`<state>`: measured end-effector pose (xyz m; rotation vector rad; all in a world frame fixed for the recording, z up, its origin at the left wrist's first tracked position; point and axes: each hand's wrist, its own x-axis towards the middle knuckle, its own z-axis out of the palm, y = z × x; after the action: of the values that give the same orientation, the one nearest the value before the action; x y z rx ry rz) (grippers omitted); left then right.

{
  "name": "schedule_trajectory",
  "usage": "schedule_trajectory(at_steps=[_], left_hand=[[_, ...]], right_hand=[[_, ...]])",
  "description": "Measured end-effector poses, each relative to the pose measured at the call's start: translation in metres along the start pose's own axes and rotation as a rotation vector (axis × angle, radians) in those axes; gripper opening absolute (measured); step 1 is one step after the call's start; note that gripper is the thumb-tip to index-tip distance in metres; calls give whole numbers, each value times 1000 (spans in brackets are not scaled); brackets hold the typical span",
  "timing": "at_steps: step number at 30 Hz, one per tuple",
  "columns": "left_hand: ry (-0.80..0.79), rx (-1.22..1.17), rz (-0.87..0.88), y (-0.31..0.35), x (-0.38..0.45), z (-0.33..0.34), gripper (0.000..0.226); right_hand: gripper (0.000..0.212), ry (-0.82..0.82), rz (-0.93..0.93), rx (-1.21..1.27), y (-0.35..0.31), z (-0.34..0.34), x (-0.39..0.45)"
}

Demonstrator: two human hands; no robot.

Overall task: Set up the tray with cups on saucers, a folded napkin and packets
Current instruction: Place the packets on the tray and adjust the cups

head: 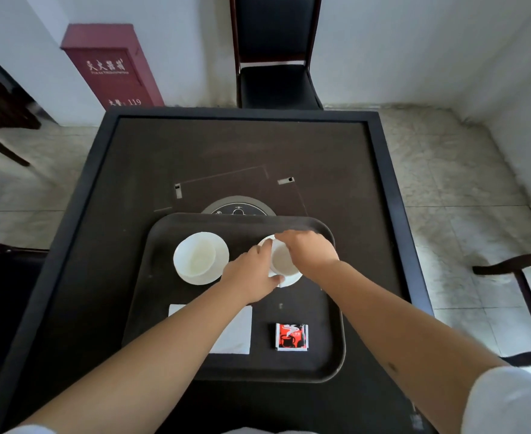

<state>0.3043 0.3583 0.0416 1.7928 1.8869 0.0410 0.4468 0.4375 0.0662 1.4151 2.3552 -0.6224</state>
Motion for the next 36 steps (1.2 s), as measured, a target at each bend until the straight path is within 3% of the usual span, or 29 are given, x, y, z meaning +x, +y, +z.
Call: schedule_trajectory(at_steps=[3,8,13,15,17,19,21,25,30,32,36], left_hand=[[-65,-17,19,3,2,-3,94],[-69,141,51,7,7,-7,85],[35,177,-6,9,6,-11,73],[189,90,-43,5,-1,-7,64],[257,-126,-123,6,-9,0,48],[208,-324,-200,9,-13,8,35],[136,-431,-230,10,-12,15,35],[175,-530,-257,8,-5,14,35],[236,-554,-265,1,3,11,16],[221,-548,-231,-1,3,12,26],[106,-556,-163,-6,2,14,52]], right_hand=[[48,-9,55,92,2,-1,-3],[50,109,136,322,9,8,-13],[9,227,236,499,14,23,-20],[7,234,292,539,14,29,-23],[25,227,323,598,13,32,-25],[47,214,327,631,10,34,-29],[55,210,321,660,7,38,-32],[37,240,348,692,5,43,-36],[20,220,388,791,12,42,-32],[14,207,423,895,12,42,-30],[25,200,444,1017,10,47,-28]])
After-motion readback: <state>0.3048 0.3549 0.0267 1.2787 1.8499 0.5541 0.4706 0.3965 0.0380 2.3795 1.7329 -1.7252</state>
